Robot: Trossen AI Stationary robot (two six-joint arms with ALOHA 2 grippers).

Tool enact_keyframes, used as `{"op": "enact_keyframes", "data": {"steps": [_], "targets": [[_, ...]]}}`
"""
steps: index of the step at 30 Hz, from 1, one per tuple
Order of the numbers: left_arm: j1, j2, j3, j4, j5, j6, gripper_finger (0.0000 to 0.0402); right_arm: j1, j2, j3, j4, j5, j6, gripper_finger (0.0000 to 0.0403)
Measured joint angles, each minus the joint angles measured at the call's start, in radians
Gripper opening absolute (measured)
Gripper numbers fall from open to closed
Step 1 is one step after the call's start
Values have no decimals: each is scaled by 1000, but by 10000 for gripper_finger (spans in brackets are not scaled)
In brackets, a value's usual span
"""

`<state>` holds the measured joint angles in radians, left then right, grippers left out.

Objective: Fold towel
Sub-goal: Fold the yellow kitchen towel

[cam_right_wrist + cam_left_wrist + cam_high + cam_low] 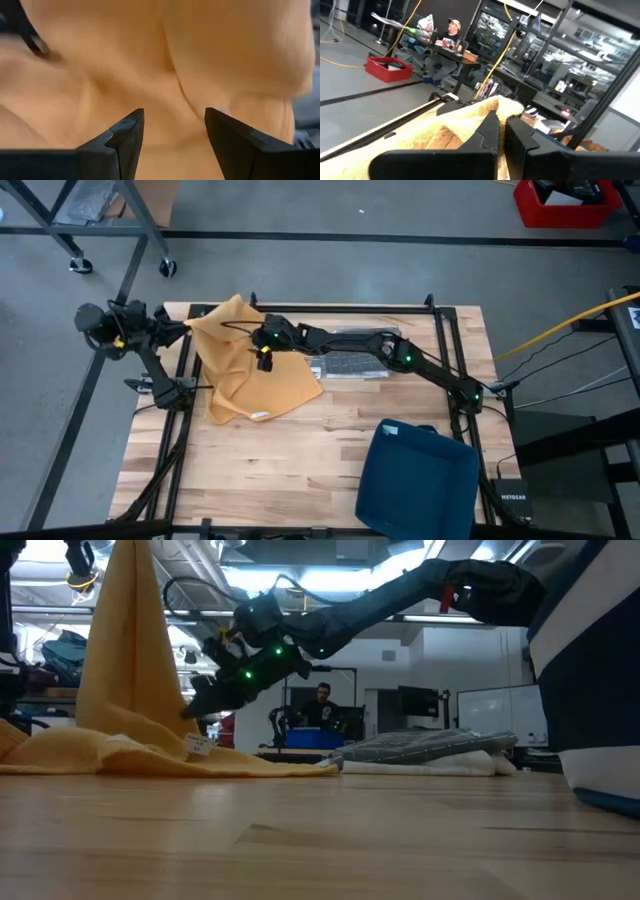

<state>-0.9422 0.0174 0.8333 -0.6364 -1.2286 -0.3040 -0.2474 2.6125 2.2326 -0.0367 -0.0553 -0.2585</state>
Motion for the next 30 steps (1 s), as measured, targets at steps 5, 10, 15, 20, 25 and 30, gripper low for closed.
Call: {"op": "enact_keyframes", "data": {"steps": [5,10,15,20,25,30], "targets": [[0,0,-31,51,11,-17,0,38,-1,0,195,33,33,214],[0,29,-68,54,27,-39,0,77,-1,2,313,45,100,214],[0,84,-74,67,20,-60,0,126,-1,2,326,90,98,214],[1,160,-74,148,13,-27,0,168,-1,2,356,217,97,214],[1,236,-74,241,-7,22,0,185,-1,2,389,291,97,214],[1,296,-74,288,-10,24,0,189,-1,2,399,356,101,214]]}}
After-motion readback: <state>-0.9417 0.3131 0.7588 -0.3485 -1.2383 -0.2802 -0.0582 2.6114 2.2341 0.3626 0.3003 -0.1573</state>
